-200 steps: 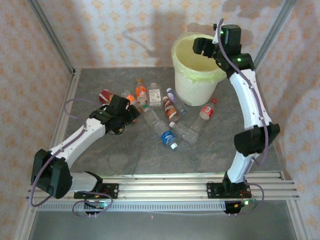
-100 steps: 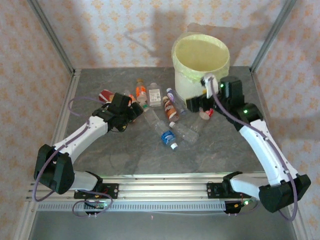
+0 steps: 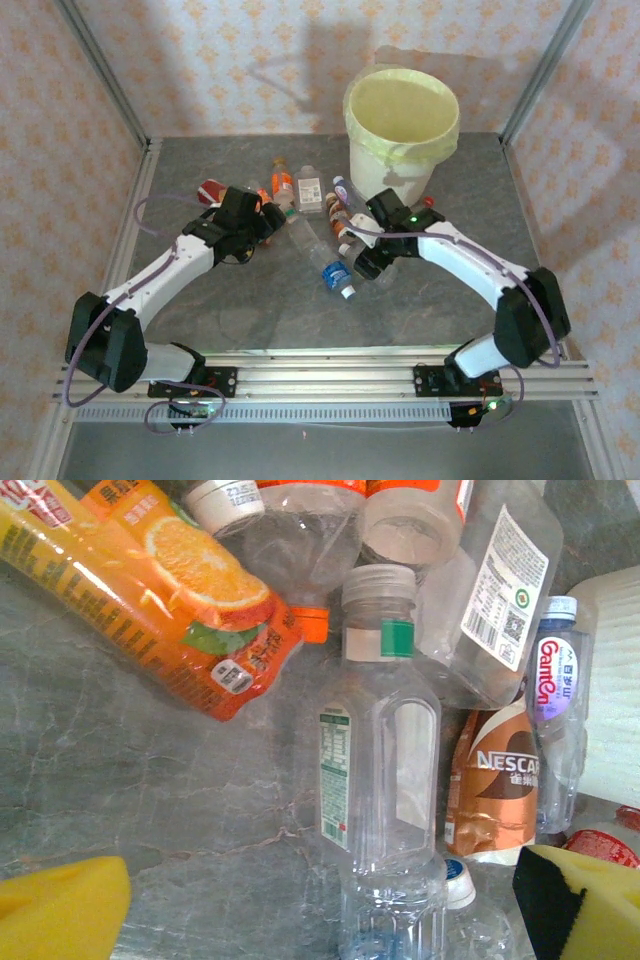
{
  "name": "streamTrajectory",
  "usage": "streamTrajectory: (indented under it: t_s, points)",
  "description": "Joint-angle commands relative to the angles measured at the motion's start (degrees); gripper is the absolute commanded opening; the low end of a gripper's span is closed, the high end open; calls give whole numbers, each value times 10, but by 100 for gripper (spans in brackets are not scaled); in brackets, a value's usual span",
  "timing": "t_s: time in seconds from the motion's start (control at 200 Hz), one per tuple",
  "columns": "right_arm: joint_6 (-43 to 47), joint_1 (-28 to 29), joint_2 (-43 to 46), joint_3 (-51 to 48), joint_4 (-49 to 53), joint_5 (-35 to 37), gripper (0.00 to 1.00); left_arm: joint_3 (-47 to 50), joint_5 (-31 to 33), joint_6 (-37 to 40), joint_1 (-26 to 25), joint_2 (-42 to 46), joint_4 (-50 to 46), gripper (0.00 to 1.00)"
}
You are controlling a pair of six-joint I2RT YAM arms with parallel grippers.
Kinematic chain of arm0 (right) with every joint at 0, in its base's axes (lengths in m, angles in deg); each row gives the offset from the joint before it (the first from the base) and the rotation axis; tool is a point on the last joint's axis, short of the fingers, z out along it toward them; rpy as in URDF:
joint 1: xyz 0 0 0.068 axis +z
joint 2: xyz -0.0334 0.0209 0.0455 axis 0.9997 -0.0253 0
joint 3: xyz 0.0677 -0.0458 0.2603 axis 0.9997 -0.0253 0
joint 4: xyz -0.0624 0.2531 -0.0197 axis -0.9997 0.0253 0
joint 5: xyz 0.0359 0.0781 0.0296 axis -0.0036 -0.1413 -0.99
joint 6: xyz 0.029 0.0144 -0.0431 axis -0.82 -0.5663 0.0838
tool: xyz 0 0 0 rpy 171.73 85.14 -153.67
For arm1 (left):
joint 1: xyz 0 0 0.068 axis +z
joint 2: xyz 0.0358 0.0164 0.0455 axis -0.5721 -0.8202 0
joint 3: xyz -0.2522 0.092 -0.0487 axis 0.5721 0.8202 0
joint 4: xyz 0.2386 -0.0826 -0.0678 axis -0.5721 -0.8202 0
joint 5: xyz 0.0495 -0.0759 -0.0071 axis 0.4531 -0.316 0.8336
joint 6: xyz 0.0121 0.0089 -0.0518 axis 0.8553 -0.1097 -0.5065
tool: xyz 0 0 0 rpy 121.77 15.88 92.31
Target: Put the plastic bottles in the bin
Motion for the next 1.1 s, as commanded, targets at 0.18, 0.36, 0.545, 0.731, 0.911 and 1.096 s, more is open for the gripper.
streamTrajectory:
  t_s: [0.18, 0.36, 0.545, 0.731, 0.911, 1.096]
  points:
    - [81, 22, -95, 40, 2, 51, 72, -4, 29, -5, -3, 14, -22, 100]
    - [75, 24, -128, 32, -20, 50, 62, 6, 30, -14, -3, 19, -28, 100]
    - [72, 29, -152, 23, -40, 64, 69, 7, 33, -7, -3, 19, -34, 100]
    - [60, 30, -170, 16, -71, 78, 72, 0, 25, -5, -3, 6, -30, 100]
    - [49, 37, -145, 26, -54, 79, 66, 4, 14, -1, -3, 4, -22, 100]
    - [40, 37, -73, -3, -52, 65, 53, -4, 18, 15, -3, 3, -38, 100]
